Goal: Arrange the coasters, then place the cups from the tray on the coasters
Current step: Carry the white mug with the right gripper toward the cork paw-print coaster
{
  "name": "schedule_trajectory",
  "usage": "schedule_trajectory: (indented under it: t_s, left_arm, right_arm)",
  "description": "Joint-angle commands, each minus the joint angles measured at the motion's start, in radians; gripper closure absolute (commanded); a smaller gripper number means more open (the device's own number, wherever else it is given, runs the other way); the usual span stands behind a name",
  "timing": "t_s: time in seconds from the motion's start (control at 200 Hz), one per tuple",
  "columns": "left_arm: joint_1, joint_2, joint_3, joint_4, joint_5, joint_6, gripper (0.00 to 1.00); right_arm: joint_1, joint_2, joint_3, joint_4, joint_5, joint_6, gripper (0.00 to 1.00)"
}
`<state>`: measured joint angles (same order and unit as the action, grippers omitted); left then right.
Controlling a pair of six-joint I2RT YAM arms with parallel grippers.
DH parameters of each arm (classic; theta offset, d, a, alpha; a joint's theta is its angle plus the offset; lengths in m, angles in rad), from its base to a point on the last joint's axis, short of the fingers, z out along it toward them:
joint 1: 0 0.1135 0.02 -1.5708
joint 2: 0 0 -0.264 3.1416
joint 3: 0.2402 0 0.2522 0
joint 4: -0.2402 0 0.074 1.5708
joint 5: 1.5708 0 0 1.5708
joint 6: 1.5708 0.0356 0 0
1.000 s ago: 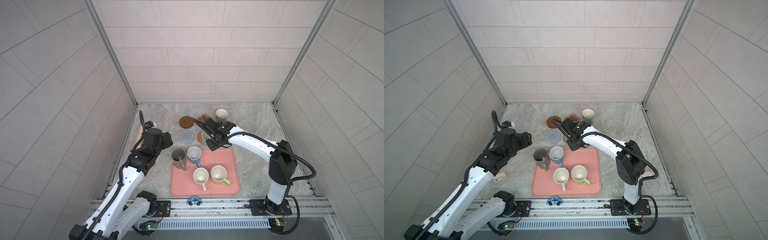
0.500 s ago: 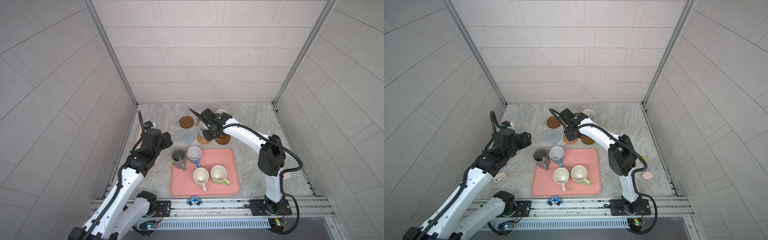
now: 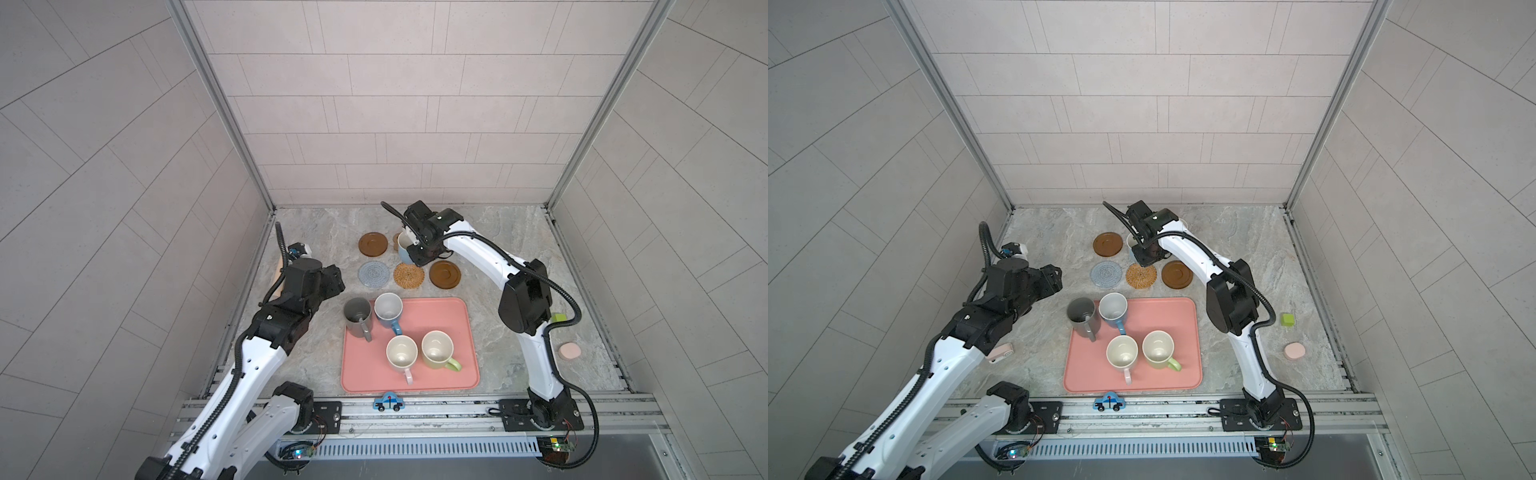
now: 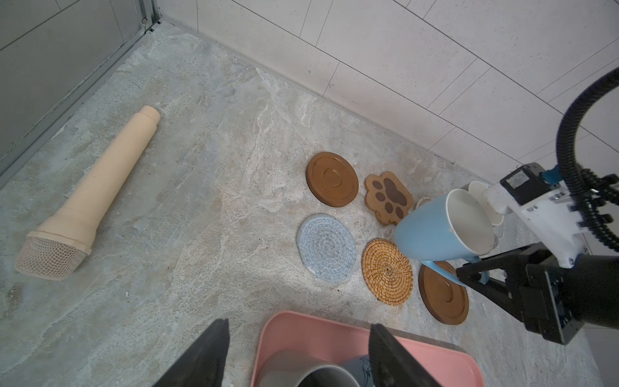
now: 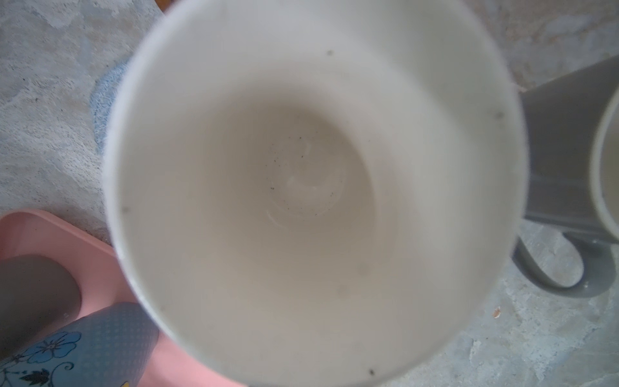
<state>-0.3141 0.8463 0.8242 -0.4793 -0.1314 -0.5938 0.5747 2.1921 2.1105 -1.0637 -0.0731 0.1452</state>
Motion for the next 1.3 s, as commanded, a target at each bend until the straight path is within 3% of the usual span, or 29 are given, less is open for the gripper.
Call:
schedule_trajectory:
  t_s: [0.0, 0.345, 0.841, 1.296]
  left_arm:
    - [0.007, -0.024, -0.013, -0.021, -0.011, 0.002, 0.27]
    - [0.007, -0.027, -0.015, -0.023, -0.014, 0.002, 0.27]
    - [0.006, -0.042, -0.030, -0.027, -0.018, 0.003, 0.27]
    - [0.007, -0.050, -0.032, -0.038, -0.028, 0.013, 0.27]
  right_arm:
    - [-0.014, 0.027, 0.096, -0.045, -0.003, -0.045, 0.88]
    - [-0.047, 0.117, 0.251, -0.087, -0.011, -0.060, 0.88]
    - [-0.064, 0.193, 0.331, -0.050, 0.009, -0.129, 0.88]
    - [-0.081, 0.263, 0.428, -0.004, -0.004, -0.103, 0.87]
